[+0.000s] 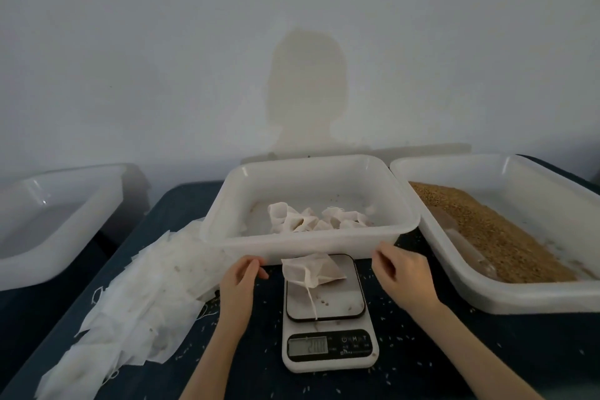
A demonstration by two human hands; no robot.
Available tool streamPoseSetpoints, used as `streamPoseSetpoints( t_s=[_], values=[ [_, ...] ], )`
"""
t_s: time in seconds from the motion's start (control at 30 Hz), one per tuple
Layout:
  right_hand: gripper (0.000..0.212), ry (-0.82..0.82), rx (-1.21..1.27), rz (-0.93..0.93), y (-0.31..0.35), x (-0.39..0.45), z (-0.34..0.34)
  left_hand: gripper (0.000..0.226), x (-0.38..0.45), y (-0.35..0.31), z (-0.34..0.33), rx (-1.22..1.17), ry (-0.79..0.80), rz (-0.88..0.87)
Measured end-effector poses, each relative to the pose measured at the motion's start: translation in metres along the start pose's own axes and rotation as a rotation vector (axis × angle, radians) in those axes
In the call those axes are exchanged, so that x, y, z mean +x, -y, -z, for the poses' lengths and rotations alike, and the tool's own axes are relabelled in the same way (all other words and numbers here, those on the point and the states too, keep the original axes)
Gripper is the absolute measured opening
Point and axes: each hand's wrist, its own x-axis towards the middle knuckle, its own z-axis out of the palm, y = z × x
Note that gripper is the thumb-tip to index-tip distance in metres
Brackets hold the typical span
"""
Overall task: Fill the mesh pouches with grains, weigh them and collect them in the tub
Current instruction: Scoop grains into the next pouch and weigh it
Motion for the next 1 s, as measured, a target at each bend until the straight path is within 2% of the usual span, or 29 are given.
streamPoseSetpoints(
  t_s=[0.2, 0.37, 0.63, 1.0],
  values=[
    [0.026, 0.059, 0.087, -0.257, -0.029, -0.009, -0.021, 0.026, 0.002, 0.006, -0.001, 0.082, -0.008, 0.083],
    [0.022, 0.176, 0.042, -0.348, -0.033, -0.007, -0.024, 0.025, 0.003, 0.006, -0.001, 0.125, -0.001, 0.096],
    [0.028, 0.18, 0.118, -0.439, -0.033, -0.006, -0.023, 0.024, 0.003, 0.007, 0.001, 0.167, 0.011, 0.103],
    [0.027, 0.209, 0.094, -0.439, -0.032, -0.006, -0.023, 0.023, 0.004, 0.007, 0.0, 0.191, 0.024, 0.087]
  ],
)
